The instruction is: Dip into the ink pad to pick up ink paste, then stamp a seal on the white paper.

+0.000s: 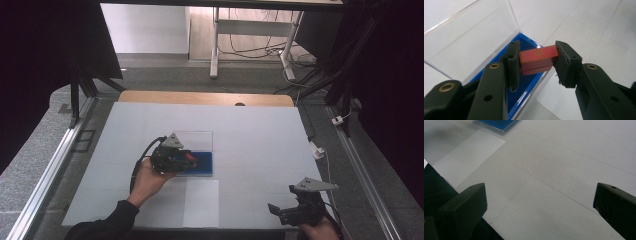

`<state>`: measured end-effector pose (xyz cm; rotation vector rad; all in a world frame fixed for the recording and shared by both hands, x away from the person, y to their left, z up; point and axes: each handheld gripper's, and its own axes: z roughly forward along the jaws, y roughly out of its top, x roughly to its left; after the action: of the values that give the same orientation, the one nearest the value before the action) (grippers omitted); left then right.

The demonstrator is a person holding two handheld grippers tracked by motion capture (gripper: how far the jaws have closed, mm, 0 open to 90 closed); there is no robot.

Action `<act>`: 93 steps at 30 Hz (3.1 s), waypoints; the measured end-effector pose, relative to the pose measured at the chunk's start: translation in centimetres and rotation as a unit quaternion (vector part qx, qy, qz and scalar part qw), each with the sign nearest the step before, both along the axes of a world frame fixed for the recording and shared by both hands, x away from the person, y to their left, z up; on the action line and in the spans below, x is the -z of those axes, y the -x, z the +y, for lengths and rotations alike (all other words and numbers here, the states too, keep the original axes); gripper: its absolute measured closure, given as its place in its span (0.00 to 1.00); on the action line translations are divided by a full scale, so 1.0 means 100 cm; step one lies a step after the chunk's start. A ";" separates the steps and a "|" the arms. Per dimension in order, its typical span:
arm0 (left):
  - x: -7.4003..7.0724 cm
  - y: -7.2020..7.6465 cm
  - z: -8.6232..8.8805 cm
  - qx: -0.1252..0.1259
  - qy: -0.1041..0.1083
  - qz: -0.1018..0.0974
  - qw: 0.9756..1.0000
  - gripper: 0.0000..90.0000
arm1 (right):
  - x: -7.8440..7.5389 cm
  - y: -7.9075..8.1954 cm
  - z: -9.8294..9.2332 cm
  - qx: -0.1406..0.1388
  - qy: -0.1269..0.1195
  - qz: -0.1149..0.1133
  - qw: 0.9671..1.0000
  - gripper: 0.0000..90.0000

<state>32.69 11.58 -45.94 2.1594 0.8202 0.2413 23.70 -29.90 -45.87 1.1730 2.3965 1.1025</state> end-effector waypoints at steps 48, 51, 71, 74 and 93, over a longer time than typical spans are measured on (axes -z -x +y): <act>0.016 0.058 -0.028 0.066 -0.004 0.016 0.998 0.64 | 0.000 0.000 0.002 -0.004 0.002 0.000 1.000 0.00; 0.019 0.061 -0.031 0.067 -0.008 0.018 0.998 0.64 | 0.000 0.000 0.002 -0.005 0.003 -0.001 1.000 0.00; 0.044 0.069 -0.046 0.070 -0.046 0.023 0.996 0.64 | 0.000 0.000 0.002 -0.007 0.003 0.001 1.000 0.00; 0.046 0.069 -0.047 0.070 -0.050 0.024 0.996 0.64 | 0.000 0.000 0.001 -0.007 0.005 0.001 1.000 0.00; 0.051 0.078 -0.054 0.057 -0.077 0.003 0.995 0.65 | 0.000 0.000 0.002 -0.010 0.007 0.001 1.000 0.00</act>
<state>24.86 6.15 -51.08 2.3440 0.6994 0.2463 23.68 -29.69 -45.90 1.1481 2.4183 1.0890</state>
